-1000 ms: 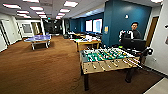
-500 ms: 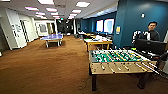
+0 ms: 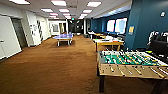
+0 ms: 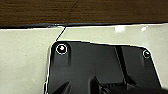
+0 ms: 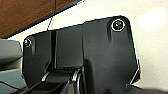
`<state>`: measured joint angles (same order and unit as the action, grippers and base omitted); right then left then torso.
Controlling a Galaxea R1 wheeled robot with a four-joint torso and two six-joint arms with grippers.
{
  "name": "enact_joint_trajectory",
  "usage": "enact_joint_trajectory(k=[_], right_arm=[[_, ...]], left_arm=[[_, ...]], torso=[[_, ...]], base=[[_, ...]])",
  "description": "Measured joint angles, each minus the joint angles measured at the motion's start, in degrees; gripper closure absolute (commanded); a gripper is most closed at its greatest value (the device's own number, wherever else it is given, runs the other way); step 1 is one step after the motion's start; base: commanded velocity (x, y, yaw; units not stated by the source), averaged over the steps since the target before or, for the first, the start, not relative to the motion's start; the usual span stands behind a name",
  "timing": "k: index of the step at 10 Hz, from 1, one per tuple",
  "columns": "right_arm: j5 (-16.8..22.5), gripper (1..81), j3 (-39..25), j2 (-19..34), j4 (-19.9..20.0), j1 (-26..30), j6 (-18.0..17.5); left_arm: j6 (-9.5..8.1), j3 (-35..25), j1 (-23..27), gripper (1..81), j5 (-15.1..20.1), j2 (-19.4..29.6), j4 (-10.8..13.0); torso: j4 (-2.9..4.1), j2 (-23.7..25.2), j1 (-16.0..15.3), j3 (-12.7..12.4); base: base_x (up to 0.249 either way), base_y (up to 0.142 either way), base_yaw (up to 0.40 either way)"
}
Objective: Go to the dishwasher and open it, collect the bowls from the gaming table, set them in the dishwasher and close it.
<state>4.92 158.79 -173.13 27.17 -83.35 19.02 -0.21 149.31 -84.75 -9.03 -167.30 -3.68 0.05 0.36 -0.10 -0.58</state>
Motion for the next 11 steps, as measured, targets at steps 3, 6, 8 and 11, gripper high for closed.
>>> enact_joint_trajectory(k=[3, 6, 8, 11], right_arm=[[0.0, 1.0, 0.0, 0.0, 0.0, 0.0, 0.0], [0.0, 1.0, 0.0, 0.0, 0.0, 0.0, 0.0], [0.0, 1.0, 0.0, 0.0, 0.0, 0.0, 0.0], [-0.4, 1.0, 0.0, 0.0, 0.0, 0.0, 0.0]], left_arm=[[-0.04, 0.0, -0.1, 1.0, 0.0, 0.0, 0.0], [-0.01, 0.0, 0.1, 1.0, 0.0, 0.0, 0.0], [-0.04, 0.0, 0.1, 1.0, 0.0, 0.0, 0.0], [-0.04, 1.4, 0.1, 1.0, 0.0, -0.6, 0.0]], torso=[[0.0, 0.0, 0.0, 0.0], [0.0, 0.0, 0.0, 0.0], [0.0, 0.0, 0.0, 0.0], [0.0, 0.0, 0.0, 0.0]], base=[[0.0, 0.0, 0.0], [0.0, 0.0, 0.0], [0.0, 0.0, 0.0], [0.0, 0.0, 0.0]])
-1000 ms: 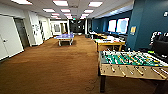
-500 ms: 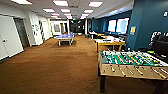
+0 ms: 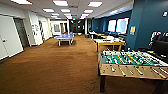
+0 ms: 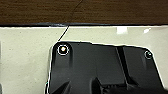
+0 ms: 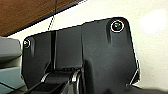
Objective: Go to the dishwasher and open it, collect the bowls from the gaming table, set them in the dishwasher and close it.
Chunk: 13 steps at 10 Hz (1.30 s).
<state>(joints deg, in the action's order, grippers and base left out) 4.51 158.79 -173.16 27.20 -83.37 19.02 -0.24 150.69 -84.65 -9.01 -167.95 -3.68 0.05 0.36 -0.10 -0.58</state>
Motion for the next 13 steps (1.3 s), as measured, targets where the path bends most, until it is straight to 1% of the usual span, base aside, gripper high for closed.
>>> enact_joint_trajectory(k=[2, 4, 6, 8, 10, 13], right_arm=[[0.0, 1.0, 0.0, 0.0, 0.0, 0.0, 0.0], [0.0, 1.0, 0.0, 0.0, 0.0, 0.0, 0.0], [0.2, 1.0, 0.0, 0.0, 0.0, -1.2, 0.0], [-0.6, 1.0, 0.0, 0.0, 0.0, 0.2, 0.0], [-0.4, 1.0, 0.0, 0.0, 0.0, -0.6, 0.0], [-0.4, 1.0, 0.0, 0.0, 0.0, -0.3, 0.0]], left_arm=[[0.0, 0.3, 0.0, 1.0, 0.0, -0.3, 0.0], [0.02, 0.3, 0.0, 1.0, 0.0, -0.5, 0.0], [0.02, 0.3, -1.0, 1.0, 0.2, -0.4, 0.0], [0.02, 0.3, 0.5, 1.0, -0.2, -0.4, 0.0], [0.02, 0.3, -0.4, 1.0, 0.1, -0.5, 0.0], [0.0, 0.3, -0.1, 1.0, 0.0, -0.4, 0.0]], torso=[[0.0, 0.0, 0.0, 0.0], [0.0, 0.0, 0.0, 0.0], [0.0, 0.1, 0.1, 0.0], [0.0, 0.0, 0.0, 0.0], [0.0, 0.1, 0.1, 0.0], [0.0, 0.1, 0.1, 0.0]], base=[[0.0, 0.0, 0.0], [0.072, 0.0, 0.0], [0.09, 0.0, 0.0], [0.096, 0.0, 0.0], [0.122, 0.0, 0.0], [0.137, 0.0, 0.0]])
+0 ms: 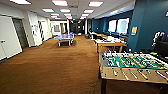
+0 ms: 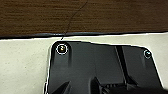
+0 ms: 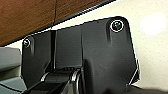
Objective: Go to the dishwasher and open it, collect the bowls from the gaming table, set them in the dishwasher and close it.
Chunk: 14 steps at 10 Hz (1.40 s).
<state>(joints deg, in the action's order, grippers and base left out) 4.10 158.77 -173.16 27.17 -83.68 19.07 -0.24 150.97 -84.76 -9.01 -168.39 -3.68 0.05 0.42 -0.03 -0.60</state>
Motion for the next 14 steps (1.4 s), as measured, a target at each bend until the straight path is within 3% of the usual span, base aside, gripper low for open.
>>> enact_joint_trajectory(k=[14], right_arm=[[-0.1, 1.0, 0.0, 0.2, 0.0, -0.4, 0.0]], left_arm=[[0.02, -0.1, -0.2, 1.0, 0.0, -0.2, 0.0]], torso=[[0.0, 0.0, 0.1, 0.0]], base=[[0.149, 0.0, 0.0]])
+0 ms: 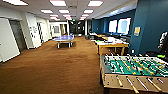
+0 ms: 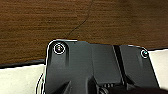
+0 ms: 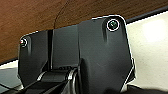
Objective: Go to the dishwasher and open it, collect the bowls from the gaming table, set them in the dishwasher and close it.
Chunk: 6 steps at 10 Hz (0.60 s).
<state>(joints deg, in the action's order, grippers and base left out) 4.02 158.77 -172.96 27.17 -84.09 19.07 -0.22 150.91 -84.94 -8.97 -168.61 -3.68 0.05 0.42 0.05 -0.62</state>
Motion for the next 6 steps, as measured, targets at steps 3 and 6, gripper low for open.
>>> enact_joint_trajectory(k=[3, 6], right_arm=[[-0.2, 1.0, -0.3, -0.6, 0.0, 0.4, 0.0], [0.0, 1.0, -0.5, -0.5, 0.0, 0.3, 0.0]], left_arm=[[-0.02, 0.3, 0.2, 1.0, 0.0, 0.5, 0.0], [0.0, 0.5, 0.0, 1.0, 0.0, 0.2, 0.0]], torso=[[0.0, 0.0, 0.0, 0.0], [0.0, 0.0, 0.0, 0.0]], base=[[0.148, 0.0, 0.0], [0.148, 0.0, 0.0]])
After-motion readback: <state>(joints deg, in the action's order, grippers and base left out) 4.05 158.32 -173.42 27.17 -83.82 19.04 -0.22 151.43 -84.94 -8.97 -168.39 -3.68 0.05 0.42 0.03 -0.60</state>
